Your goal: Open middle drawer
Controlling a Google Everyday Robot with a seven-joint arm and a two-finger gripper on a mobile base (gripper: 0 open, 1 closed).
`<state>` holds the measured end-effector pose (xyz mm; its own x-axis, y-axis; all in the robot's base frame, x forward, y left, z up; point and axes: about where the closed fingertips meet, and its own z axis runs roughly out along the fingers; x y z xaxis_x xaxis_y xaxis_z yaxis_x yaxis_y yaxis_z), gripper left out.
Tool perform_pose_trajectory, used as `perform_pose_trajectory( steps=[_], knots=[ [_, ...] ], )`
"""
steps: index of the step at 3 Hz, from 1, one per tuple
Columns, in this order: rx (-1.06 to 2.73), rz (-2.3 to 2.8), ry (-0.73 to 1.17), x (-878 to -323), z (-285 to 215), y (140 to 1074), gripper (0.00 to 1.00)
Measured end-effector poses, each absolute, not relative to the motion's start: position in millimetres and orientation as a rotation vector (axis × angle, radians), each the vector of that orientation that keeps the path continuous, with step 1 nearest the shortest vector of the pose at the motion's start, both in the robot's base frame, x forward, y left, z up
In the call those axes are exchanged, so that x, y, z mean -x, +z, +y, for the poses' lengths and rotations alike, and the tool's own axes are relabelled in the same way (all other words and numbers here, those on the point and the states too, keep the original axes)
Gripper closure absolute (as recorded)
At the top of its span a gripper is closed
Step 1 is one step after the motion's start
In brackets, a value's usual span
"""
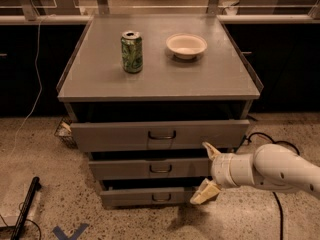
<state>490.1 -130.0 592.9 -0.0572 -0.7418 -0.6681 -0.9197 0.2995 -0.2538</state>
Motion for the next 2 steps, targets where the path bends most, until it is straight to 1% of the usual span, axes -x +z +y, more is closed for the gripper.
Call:
perform_pose_trajectory(
  steps=[1, 2],
  knots=[
    [1.45, 1.883, 0.302, -498.4, -157.1, 576.9, 0.0],
    [1.424, 1.982, 0.324, -501.0, -169.8, 562.1, 0.0]
  ],
)
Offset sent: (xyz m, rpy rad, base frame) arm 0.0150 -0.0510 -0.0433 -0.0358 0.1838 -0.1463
